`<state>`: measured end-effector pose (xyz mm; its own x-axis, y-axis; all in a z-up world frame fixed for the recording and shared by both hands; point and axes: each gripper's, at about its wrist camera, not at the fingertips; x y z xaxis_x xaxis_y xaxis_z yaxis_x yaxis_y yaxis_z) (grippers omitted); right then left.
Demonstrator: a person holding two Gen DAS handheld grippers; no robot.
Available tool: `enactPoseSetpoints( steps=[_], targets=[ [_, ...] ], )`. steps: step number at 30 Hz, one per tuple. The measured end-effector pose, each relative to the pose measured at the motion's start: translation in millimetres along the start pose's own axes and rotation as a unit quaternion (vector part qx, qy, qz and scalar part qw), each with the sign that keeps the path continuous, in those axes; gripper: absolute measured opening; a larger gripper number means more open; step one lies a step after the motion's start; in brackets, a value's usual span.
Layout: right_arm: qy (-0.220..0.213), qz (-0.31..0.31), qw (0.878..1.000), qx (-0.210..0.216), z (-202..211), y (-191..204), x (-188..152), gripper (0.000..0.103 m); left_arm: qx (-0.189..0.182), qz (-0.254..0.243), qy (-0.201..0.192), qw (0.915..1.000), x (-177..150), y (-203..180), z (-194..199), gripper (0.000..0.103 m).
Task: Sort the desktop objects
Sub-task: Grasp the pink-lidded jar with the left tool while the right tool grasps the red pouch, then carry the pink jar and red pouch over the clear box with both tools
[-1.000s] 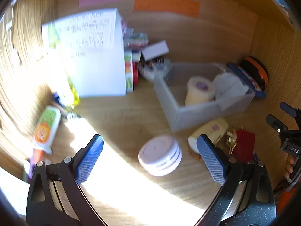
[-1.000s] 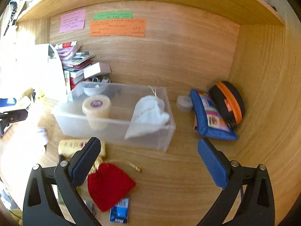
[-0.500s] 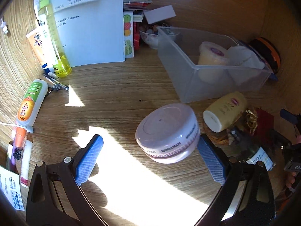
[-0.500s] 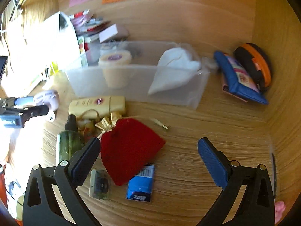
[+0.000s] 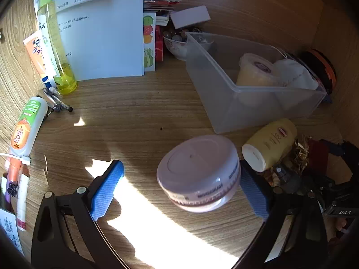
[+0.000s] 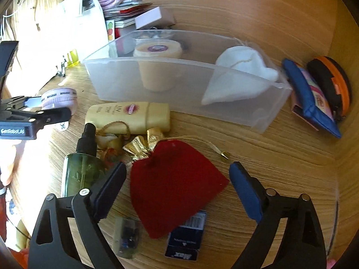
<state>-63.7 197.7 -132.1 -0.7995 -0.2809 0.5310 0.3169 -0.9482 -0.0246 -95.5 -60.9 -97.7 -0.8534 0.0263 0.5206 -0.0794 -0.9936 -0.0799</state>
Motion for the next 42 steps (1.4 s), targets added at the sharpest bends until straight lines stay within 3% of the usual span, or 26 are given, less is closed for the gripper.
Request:
enactPoseSetpoints(
  steps=[5, 10, 18, 24, 27, 31, 42],
  targets=[
    [0.003, -0.013, 1.000, 0.018, -0.4, -4.8, -0.2, 0.074, 0.009, -0.017, -0.009, 0.9998, -0.6, -6.1, 0.3, 0.094],
    [-0.006, -0.013, 1.000, 0.020, 1.8, -2.1, -0.5, 0.061, 0.005, -0.031, 0.013, 0.9994, -1.0, -9.9, -8.1, 0.064],
    [-0.018, -0.009, 0.999, 0.033, 6.3, -1.2, -1.0, 0.031, 0.010, -0.023, 0.009, 0.9997, -2.6, -13.6, -6.3, 0.064],
    [-0.033, -0.019, 0.998, 0.040, 12.3, 0.0, -3.6, 0.018, 0.012, 0.003, -0.013, 0.9998, -4.5, -5.1, 2.4, 0.064],
    [-0.040, -0.015, 0.999, 0.030, 15.6, 2.7, -5.7, 0.016, 0.020, 0.011, -0.024, 0.9995, -7.6, -2.0, 7.0, 0.064],
    [-0.041, -0.034, 0.997, 0.055, 20.6, -4.5, -6.3, 0.016, 0.032, 0.013, -0.038, 0.9987, -9.4, -0.8, 11.7, 0.064],
    [-0.090, -0.037, 0.995, 0.025, 66.4, -11.8, -4.1, 0.015, 0.023, 0.012, -0.042, 0.9988, -8.3, -3.0, 22.4, 0.064]
  ],
)
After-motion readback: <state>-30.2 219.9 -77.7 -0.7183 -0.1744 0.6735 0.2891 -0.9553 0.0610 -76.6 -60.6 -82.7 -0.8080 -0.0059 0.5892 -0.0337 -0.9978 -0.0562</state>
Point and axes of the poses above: each gripper's, at about its wrist camera, not at the fingertips, and z roughly against the way its jaws point, y to its left, x to its top, and after that the axes turned 7 degrees about y, right-handed
